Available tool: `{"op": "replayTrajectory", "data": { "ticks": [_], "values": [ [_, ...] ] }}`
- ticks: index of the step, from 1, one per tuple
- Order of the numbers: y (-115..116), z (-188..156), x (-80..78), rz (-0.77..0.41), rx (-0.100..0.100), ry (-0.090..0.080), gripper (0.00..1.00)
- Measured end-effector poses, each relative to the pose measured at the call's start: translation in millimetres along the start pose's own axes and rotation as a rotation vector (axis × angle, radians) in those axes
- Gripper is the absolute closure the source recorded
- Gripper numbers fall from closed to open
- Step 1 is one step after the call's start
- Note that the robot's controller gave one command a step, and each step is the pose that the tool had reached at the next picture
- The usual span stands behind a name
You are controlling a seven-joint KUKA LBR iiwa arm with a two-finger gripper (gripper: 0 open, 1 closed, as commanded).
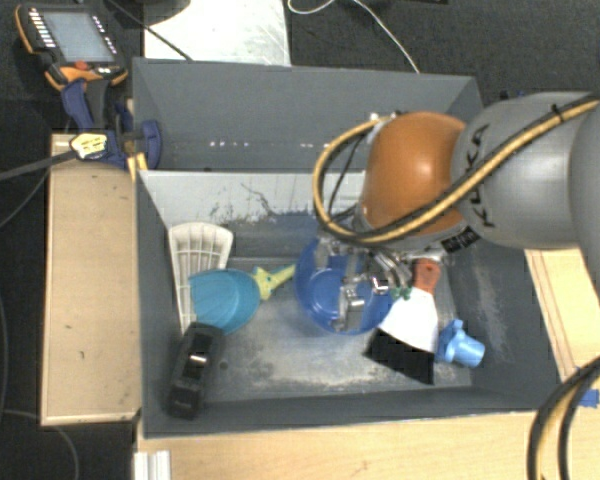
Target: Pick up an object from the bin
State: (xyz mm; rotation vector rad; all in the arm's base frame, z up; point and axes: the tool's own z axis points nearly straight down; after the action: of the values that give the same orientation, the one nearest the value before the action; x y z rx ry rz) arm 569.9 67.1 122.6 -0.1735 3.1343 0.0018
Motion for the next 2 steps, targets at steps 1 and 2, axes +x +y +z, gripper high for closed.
{"op": "replayTrajectory", "data": {
  "ticks": [1, 2],
  "values": [
    [-2.7, 22.0, 2.3, -0.144, 0.0, -0.001, 0.0],
    [4.9, 46.3, 3.0, -0.193, 0.001, 0.002, 0.0]
  ]
}}
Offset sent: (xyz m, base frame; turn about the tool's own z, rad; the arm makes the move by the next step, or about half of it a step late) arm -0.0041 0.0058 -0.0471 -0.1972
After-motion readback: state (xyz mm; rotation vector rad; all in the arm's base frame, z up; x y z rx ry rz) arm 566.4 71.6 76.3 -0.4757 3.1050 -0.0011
